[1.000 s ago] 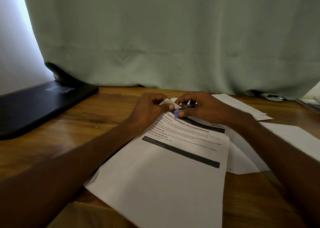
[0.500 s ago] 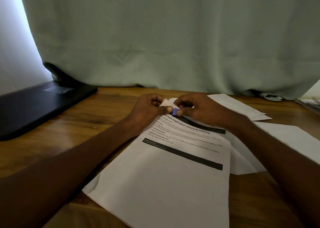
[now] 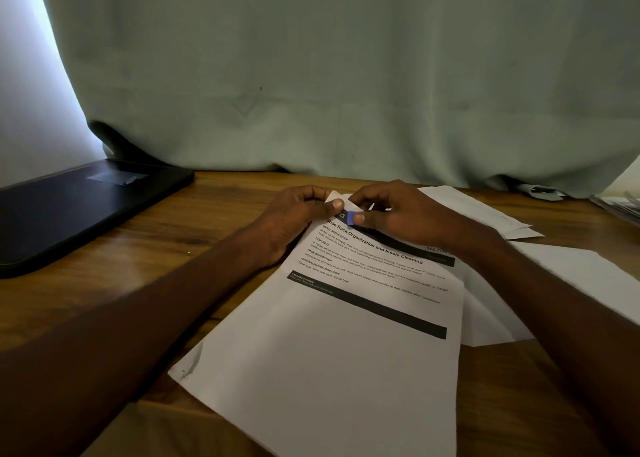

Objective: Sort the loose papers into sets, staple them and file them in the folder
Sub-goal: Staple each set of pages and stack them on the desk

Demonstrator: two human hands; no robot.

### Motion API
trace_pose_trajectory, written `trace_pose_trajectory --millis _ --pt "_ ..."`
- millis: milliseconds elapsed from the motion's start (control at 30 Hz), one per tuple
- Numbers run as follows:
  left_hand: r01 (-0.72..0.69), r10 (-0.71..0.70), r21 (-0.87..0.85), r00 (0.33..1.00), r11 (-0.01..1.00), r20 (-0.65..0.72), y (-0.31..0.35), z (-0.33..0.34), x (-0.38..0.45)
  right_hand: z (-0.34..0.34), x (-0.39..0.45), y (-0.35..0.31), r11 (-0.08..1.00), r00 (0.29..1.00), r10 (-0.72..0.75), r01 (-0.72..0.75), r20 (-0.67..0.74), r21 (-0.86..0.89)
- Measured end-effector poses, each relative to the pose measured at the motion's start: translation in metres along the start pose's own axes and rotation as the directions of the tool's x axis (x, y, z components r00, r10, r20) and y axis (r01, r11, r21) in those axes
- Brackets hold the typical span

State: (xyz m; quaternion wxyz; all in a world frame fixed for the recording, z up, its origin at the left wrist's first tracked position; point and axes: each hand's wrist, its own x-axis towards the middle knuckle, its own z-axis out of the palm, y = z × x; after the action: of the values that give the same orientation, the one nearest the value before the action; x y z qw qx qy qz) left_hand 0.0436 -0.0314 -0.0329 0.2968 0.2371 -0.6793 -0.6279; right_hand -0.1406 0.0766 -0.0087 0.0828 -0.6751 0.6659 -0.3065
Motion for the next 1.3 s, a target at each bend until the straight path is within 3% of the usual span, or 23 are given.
trace_pose_trajectory --millis 167,400,833,1067,1300 --pt "0.062 -0.071 0.101 0.994 0.993 0.088 0.0 -0.001 0.0 -0.003 -0.004 0.001 0.996 1.0 -0.013 0.012 0.008 0.086" --pt "0.018 -0.025 0.19 0.999 0.982 0.038 -0.002 -0.002 0.0 -0.006 -0.004 0.007 0.987 1.0 0.014 -0.013 -0.005 0.157" --pt "0.008 -0.019 0.243 0.999 0.97 0.041 -0.003 -0.002 0.001 -0.008 -0.008 0.0 0.999 0.995 0.018 -0.022 0.1 0.036" --pt "-0.014 0.006 0.297 1.0 0.955 0.029 -0.003 -0.002 0.001 -0.006 -0.006 -0.004 0.999 0.995 0.026 -0.023 0.097 -0.029" --pt "-0.051 0.049 0.232 0.999 0.971 0.012 -0.004 -0.001 0.0 -0.003 -0.003 -0.008 0.993 0.999 0.04 -0.036 0.034 -0.109"
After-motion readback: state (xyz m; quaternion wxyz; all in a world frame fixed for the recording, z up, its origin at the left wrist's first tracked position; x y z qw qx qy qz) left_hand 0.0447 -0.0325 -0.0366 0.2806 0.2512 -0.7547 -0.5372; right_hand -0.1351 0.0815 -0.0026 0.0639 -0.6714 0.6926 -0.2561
